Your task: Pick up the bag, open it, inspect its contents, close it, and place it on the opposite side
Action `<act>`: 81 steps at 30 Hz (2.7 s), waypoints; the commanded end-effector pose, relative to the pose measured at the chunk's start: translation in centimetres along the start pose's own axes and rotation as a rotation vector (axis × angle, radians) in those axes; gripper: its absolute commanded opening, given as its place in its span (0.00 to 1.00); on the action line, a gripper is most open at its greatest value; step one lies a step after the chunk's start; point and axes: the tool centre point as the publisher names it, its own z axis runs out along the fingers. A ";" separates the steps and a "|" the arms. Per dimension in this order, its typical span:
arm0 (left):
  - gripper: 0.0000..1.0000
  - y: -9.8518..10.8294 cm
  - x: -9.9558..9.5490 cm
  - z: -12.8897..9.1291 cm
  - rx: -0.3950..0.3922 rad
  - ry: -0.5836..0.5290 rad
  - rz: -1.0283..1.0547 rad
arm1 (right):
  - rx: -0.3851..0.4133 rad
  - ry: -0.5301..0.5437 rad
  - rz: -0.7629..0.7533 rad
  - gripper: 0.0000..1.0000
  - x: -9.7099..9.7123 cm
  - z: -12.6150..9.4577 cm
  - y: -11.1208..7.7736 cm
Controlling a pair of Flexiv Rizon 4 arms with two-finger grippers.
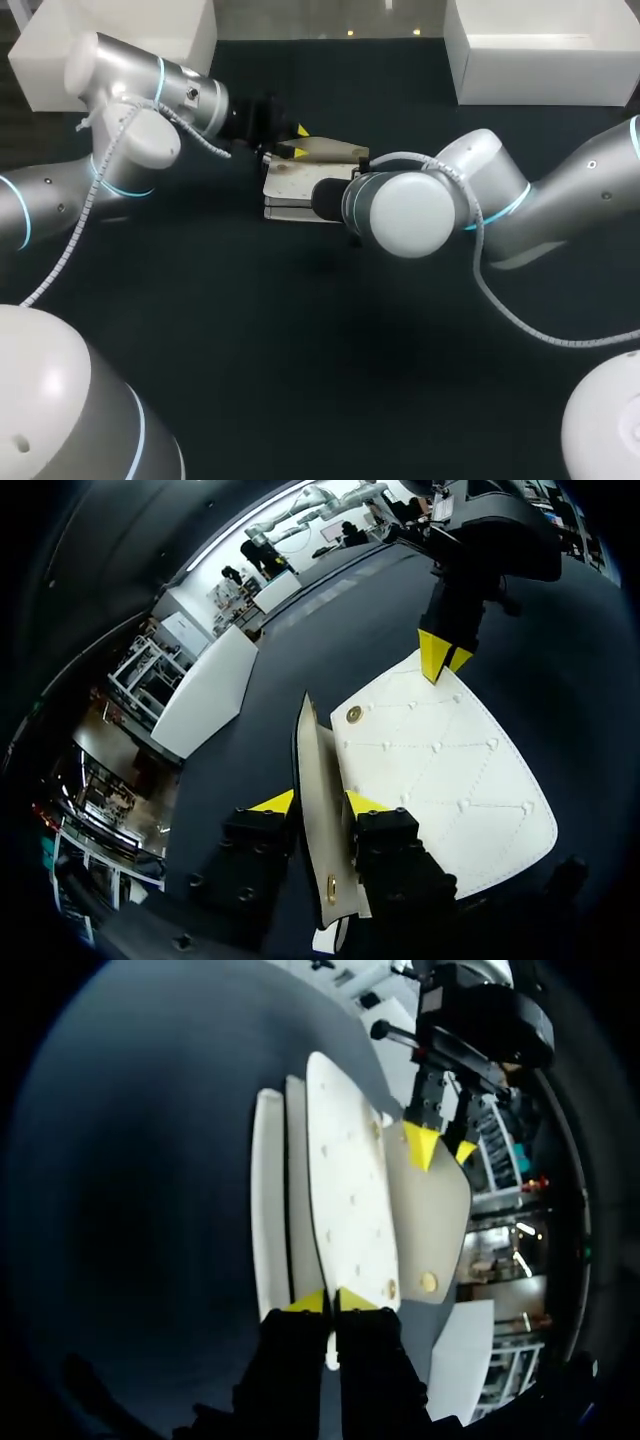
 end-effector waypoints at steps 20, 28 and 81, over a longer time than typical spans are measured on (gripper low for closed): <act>0.00 -0.7 3.9 -0.3 0.008 -0.048 0.094 | -0.022 -0.178 0.001 0.00 0.4 0.2 -0.3; 0.00 -0.8 5.6 -0.2 0.021 -0.046 0.136 | -0.022 -0.178 0.001 0.00 0.4 0.2 -0.3; 0.00 -1.3 6.7 -0.1 0.037 -0.028 0.276 | -0.022 -0.178 0.001 0.00 0.4 0.2 -0.3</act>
